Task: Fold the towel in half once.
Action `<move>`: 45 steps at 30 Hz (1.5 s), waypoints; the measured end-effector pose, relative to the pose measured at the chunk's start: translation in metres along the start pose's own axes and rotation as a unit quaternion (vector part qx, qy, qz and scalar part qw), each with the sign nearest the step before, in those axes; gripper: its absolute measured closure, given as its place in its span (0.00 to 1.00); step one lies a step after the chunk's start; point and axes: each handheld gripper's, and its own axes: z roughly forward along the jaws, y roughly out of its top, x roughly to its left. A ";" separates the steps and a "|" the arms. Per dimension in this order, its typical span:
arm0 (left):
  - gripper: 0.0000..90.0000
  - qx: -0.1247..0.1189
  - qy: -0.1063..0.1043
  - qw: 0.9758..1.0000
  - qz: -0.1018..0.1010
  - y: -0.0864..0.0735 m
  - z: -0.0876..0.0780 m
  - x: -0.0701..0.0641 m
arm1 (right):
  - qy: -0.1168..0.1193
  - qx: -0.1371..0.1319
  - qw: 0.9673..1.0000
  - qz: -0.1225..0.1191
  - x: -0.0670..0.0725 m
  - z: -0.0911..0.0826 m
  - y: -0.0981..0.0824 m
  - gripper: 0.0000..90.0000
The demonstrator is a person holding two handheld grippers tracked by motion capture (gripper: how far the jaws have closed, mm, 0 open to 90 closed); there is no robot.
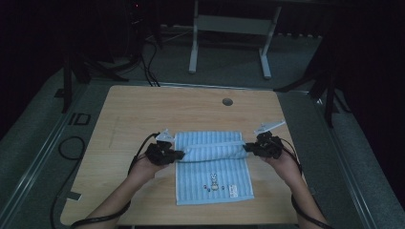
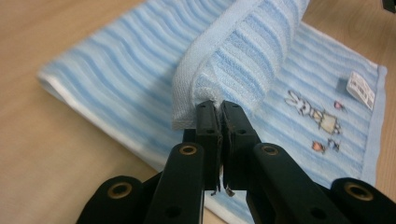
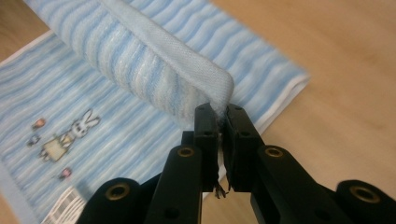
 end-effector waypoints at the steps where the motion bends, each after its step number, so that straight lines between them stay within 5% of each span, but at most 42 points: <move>1: 0.96 0.004 -0.005 1.000 -0.002 -0.004 0.002 -0.002 | 0.001 0.002 1.000 0.003 0.002 0.002 -0.005 0.94; 8: 0.95 0.039 -0.003 0.999 -0.008 -0.021 0.021 -0.003 | 0.021 0.036 0.999 0.021 0.007 0.025 -0.034 0.94; 12: 0.95 0.040 0.004 0.999 -0.007 -0.016 0.024 0.000 | 0.019 0.044 0.999 0.022 0.001 0.033 -0.029 0.94; 14: 0.95 0.030 0.014 0.999 -0.007 0.001 0.019 0.006 | 0.013 0.048 0.999 0.015 -0.007 0.035 -0.015 0.94; 19: 0.95 -0.037 0.050 0.998 0.020 0.026 -0.018 -0.007 | -0.010 0.010 1.000 -0.005 -0.009 0.003 0.014 0.94; 21: 0.95 -0.059 0.032 0.997 0.049 0.022 -0.037 -0.027 | -0.016 -0.027 0.999 -0.017 0.000 -0.027 0.016 0.94; 22: 0.94 -0.049 0.010 0.997 0.057 0.019 -0.042 -0.036 | -0.017 -0.050 0.998 -0.030 0.011 -0.048 0.010 0.94; 23: 0.87 -0.012 -0.026 0.997 0.068 0.012 -0.046 -0.046 | -0.013 -0.062 0.997 -0.033 0.018 -0.059 0.004 0.92; 24: 0.72 0.021 -0.037 0.996 0.083 0.002 -0.048 -0.057 | 0.009 -0.068 0.997 -0.020 0.026 -0.070 -0.008 0.84; 25: 0.62 0.041 -0.036 0.994 0.093 -0.009 -0.049 -0.066 | 0.043 -0.053 0.998 -0.002 0.031 -0.076 -0.022 0.76; 27: 0.46 0.075 -0.063 0.992 0.084 -0.031 -0.049 -0.074 | 0.026 -0.027 0.999 0.010 0.040 -0.079 -0.051 0.66; 28: 0.45 0.076 -0.056 0.992 0.081 -0.037 -0.049 -0.075 | 0.029 -0.017 0.999 0.037 0.039 -0.077 -0.065 0.64; 30: 0.45 0.081 -0.056 0.992 0.079 -0.040 -0.048 -0.074 | 0.028 -0.009 0.998 0.050 0.038 -0.076 -0.073 0.63; 32: 0.45 0.067 -0.047 0.995 0.059 -0.043 -0.044 -0.069 | 0.012 -0.003 0.998 0.059 0.041 -0.074 -0.083 0.62; 37: 0.45 0.059 -0.041 0.996 0.050 -0.039 -0.027 -0.061 | 0.004 -0.016 0.998 0.054 0.042 -0.062 -0.075 0.62; 45: 0.45 0.079 -0.009 0.996 0.029 -0.038 -0.004 -0.034 | -0.002 0.005 0.999 0.042 0.026 -0.027 -0.056 0.62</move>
